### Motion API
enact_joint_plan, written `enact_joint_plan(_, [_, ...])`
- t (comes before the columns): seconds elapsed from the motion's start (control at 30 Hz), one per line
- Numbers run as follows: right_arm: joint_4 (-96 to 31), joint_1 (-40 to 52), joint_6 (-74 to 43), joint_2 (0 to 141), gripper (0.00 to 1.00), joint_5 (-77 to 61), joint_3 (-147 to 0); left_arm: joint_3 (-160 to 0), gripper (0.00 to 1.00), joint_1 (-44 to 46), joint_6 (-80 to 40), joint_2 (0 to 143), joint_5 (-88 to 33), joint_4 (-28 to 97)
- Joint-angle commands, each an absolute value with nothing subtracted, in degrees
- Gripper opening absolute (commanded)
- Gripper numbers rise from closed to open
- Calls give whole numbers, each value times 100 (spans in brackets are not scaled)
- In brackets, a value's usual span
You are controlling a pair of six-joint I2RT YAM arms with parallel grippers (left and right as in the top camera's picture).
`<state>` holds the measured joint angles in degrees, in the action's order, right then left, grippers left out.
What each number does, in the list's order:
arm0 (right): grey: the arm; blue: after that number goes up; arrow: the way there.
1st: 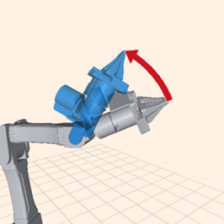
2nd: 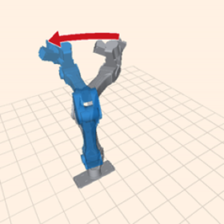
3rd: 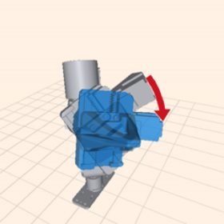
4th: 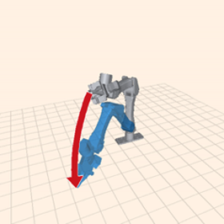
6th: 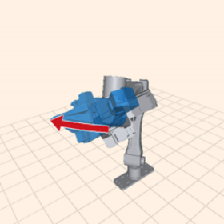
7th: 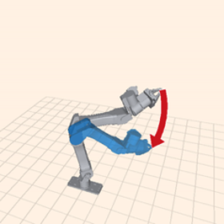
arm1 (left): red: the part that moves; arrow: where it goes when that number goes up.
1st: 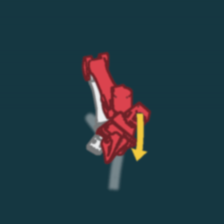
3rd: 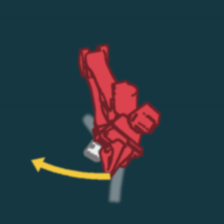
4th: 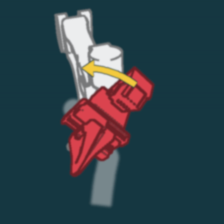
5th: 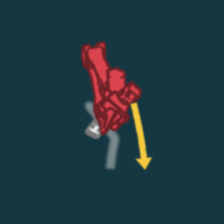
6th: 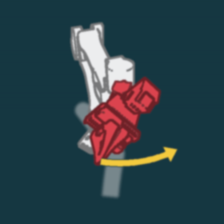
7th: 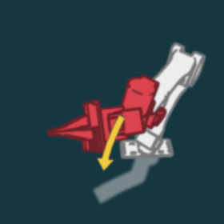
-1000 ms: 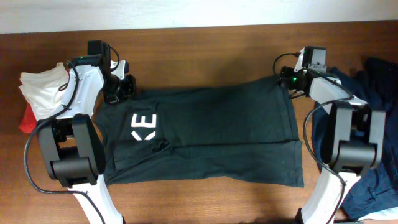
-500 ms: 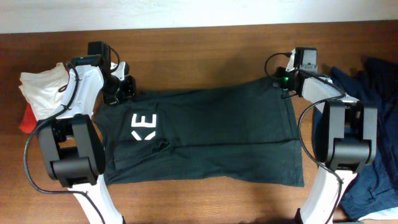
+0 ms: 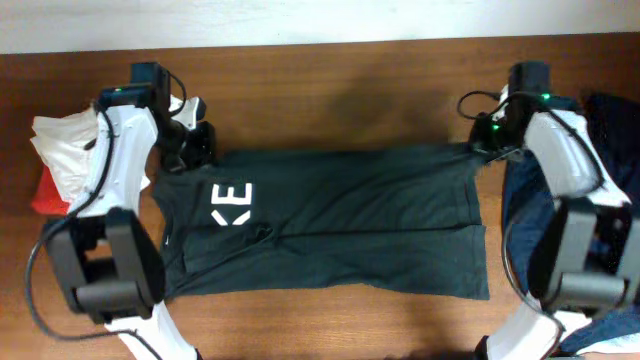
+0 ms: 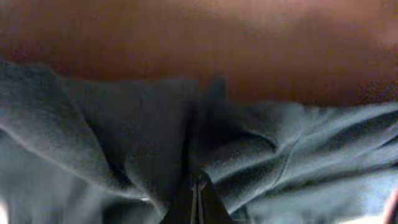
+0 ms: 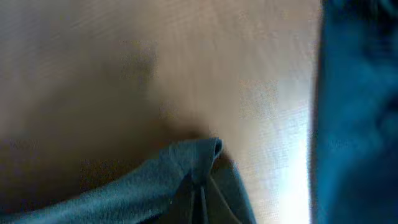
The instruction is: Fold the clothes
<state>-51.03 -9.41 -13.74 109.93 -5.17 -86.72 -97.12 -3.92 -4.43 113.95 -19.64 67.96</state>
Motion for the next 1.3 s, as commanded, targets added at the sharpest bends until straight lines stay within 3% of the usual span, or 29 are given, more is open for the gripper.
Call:
enact_joint_plan(0.0, [-6001, -945, -1391, 10571, 4, -377, -8759, -9769, 1, -416, -327, 10973, -1586, 7773])
enact_joint_plan(0.13, [-7422, -945, -1376, 10575, 4, -30, -8739, -9502, 0, -416, -34, 10973, -1518, 8665])
enact_joint_plan(0.27, [-8274, -945, -1376, 10575, 4, 408, -8656, -8840, 0, -416, 119, 10969, -1516, 8801])
enact_joint_plan(0.43, [-8226, -945, -1378, 10580, 6, 521, -8064, -8009, 0, -412, 248, 10969, -1516, 8709])
enact_joint_plan(0.5, [-8152, -945, -1378, 10580, 13, 523, -7837, -7876, 1, -412, 246, 10969, -1518, 8746])
enact_joint_plan(0.53, [-8143, -945, -1376, 10580, 18, 523, -7787, -7876, 5, -412, 246, 10969, -1520, 8888])
enact_joint_plan(0.57, [-8145, -945, -1376, 10580, 28, 526, -7767, -7878, 30, -412, 248, 10960, -1518, 9013])
enact_joint_plan(0.6, [-8145, -945, -1376, 10580, 34, 526, -7767, -7878, 35, -412, 246, 10954, -1520, 9105])
enact_joint_plan(0.63, [-8141, -945, -1378, 10580, 35, 526, -7767, -7878, 40, -412, 246, 10921, -1520, 9124])
enact_joint_plan(0.83, [-8007, -939, -1376, 10580, 36, 521, -7767, -7878, 41, -427, 102, 10447, -1518, 8617])
enact_joint_plan(0.9, [-8009, -939, -1378, 10580, 35, 519, -7767, -7872, 65, -427, 67, 10444, -1507, 8086])
enact_joint_plan(0.97, [-8007, -939, -1376, 10580, 35, 521, -7767, -7813, 68, -427, -43, 10444, -1459, 7688])
enact_joint_plan(1.1, [-7964, -939, -1376, 10580, 36, 521, -7767, -7039, 64, -427, -473, 10444, -1090, 6882])
enact_joint_plan(1.13, [-7926, -939, -1376, 10580, 36, 521, -7767, -6845, 50, -427, -473, 10444, -1090, 6742])
enact_joint_plan(1.17, [-7922, -939, -1376, 10580, 36, 519, -7767, -6744, 21, -427, -473, 10444, -1090, 6733])
enact_joint_plan(1.2, [-7920, -939, -1376, 10580, 35, 521, -7767, -6744, 1, -427, -473, 10444, -1114, 6801])
enact_joint_plan(1.27, [-7902, -939, -1376, 10580, 36, 521, -7767, -6938, 0, -427, -471, 10311, -1168, 7234])
